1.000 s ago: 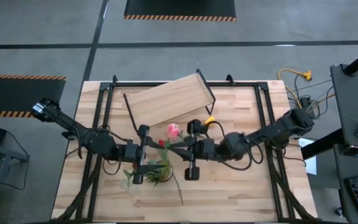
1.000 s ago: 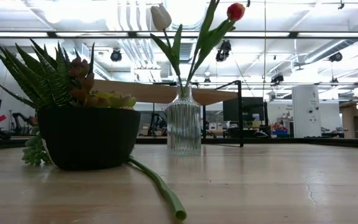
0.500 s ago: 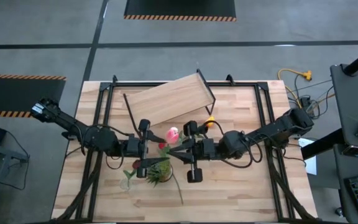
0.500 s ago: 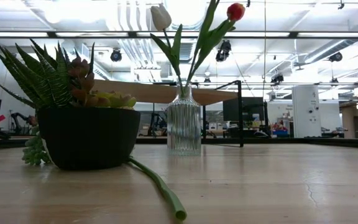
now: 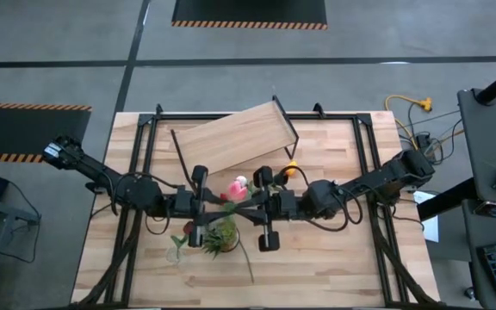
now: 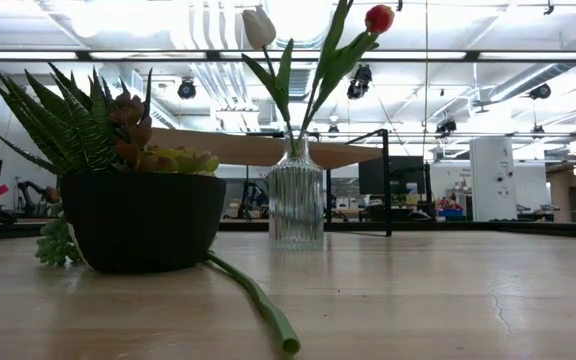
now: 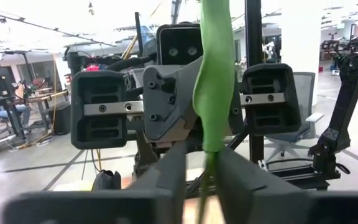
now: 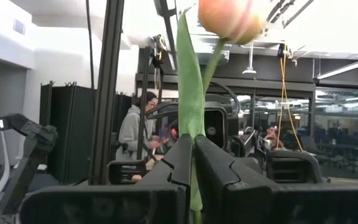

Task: Pick and place flowers into a vace then onto a shelf
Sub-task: Put the pink tulip into the bottom transparent vase

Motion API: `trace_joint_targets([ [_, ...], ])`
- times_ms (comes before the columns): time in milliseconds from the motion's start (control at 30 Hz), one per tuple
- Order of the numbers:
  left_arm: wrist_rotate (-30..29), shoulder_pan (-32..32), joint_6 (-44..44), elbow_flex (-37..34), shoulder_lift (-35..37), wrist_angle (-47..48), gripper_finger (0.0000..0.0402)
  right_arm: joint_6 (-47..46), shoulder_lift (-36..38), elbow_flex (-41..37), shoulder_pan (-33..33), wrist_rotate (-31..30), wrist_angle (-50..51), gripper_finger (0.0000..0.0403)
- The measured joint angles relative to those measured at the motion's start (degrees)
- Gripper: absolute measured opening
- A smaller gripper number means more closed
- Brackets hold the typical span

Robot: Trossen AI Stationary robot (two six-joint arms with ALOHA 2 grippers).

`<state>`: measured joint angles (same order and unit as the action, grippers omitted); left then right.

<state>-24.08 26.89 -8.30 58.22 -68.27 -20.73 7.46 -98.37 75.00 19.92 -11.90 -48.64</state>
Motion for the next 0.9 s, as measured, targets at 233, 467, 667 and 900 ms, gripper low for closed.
trace_joint_targets([
  [233, 0.10, 0.04, -0.20, 0.60, 0.00, 0.54, 0.0003, -0.02, 0.03, 0.03, 0.00, -0.50, -0.02, 0.0010],
  [467, -0.25, 1.06, 1.56, 6.20, 1.29, 8.24, 0.0001, -0.26, 1.50, 0.07, 1.26, -3.52, 3.15, 0.0056],
  [667, -0.31, 3.17, 2.39, 12.07, 1.09, 16.39, 0.0000, -2.05, 4.03, 0.07, 1.40, -5.65, 10.99, 0.0125],
  [900, -8.59, 10.02, 6.93, 15.70, 1.82, 28.02, 0.0000, -8.17, 7.70, 0.04, 3.24, -6.32, 25.43, 0.0175],
])
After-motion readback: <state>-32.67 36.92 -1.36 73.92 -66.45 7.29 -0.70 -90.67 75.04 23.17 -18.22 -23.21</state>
